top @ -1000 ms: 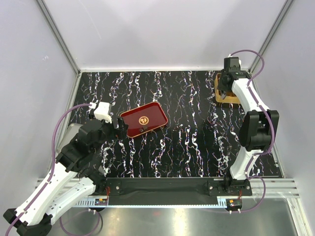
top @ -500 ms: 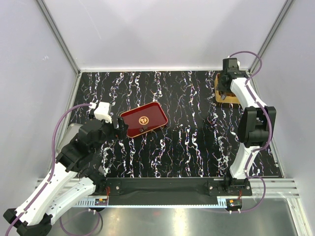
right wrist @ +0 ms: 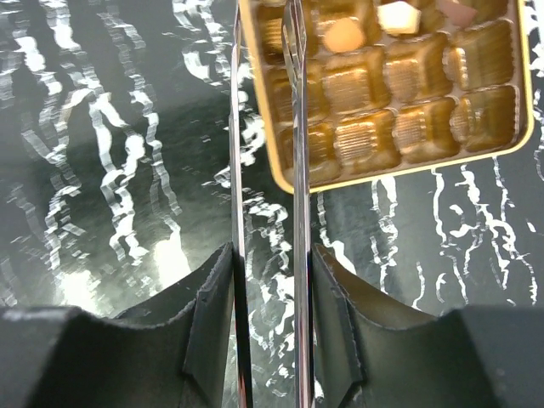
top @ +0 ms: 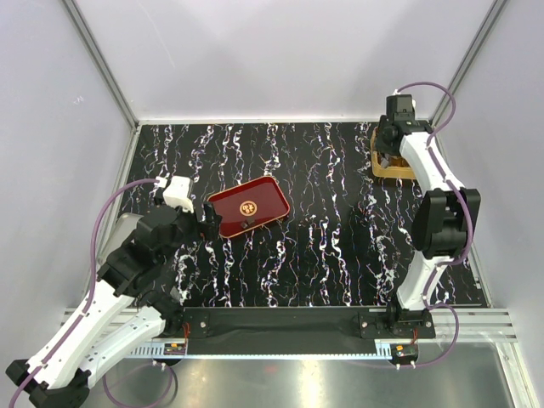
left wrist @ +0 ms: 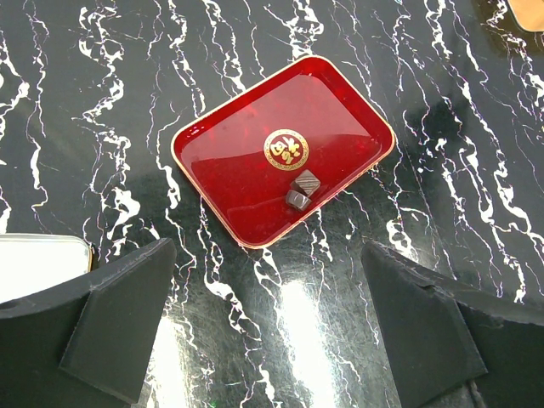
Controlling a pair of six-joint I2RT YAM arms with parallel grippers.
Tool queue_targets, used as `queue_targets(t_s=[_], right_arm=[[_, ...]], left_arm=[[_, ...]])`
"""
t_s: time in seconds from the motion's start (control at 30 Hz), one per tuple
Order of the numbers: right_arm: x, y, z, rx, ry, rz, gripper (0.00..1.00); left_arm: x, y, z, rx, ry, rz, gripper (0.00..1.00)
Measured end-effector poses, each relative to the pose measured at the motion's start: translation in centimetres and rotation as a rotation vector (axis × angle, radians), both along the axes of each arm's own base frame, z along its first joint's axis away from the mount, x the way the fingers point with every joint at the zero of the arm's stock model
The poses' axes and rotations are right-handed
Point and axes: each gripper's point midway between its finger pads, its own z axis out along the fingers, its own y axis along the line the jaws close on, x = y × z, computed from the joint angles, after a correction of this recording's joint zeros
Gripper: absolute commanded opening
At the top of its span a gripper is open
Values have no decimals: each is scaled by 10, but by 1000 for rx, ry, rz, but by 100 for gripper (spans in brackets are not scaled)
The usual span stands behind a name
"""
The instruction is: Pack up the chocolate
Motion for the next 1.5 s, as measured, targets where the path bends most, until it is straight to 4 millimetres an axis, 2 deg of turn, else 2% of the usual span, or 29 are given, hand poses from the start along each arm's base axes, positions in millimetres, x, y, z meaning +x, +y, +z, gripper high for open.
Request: queue_targets(t_s=[0.07, 0.13, 0.23, 0.3, 0.37, 0.43, 0.57, 0.73, 0.83, 0.97, 1.1, 1.33, 1.5], right_arm=[[-5, 13, 9, 5, -18, 29, 45], [-16, 38, 20, 3, -37, 84, 45], [-40, 101, 35, 12, -78, 242, 45], [-62, 148, 38, 24, -93, 375, 45], [-89, 187, 35, 28, -91, 503, 46], [-114, 217, 29, 29, -76, 612, 46], [-165, 266, 15, 40, -41, 810, 45], [-216, 312, 7, 61, -17, 989, 45], [-238, 329, 3, 59, -6, 1057, 45], [-253, 342, -7, 38, 16, 1102, 44], [-261, 348, -19, 15, 46, 1123, 43], [-269, 351, -25, -6, 59, 1139, 43], [-272, 349, -37, -56, 88, 1142, 43]], left_arm=[[0, 0, 0, 0, 0, 0, 99], [0, 0, 0, 0, 0, 0, 99], [0, 0, 0, 0, 0, 0, 99], [0, 0, 0, 0, 0, 0, 99], [0, 0, 0, 0, 0, 0, 99], [0, 0, 0, 0, 0, 0, 99], [0, 0, 0, 0, 0, 0, 99], [0, 0, 0, 0, 0, 0, 99], [0, 0, 0, 0, 0, 0, 99], [0, 0, 0, 0, 0, 0, 99], [0, 0, 0, 0, 0, 0, 99], [0, 0, 0, 0, 0, 0, 99], [0, 0, 0, 0, 0, 0, 99]])
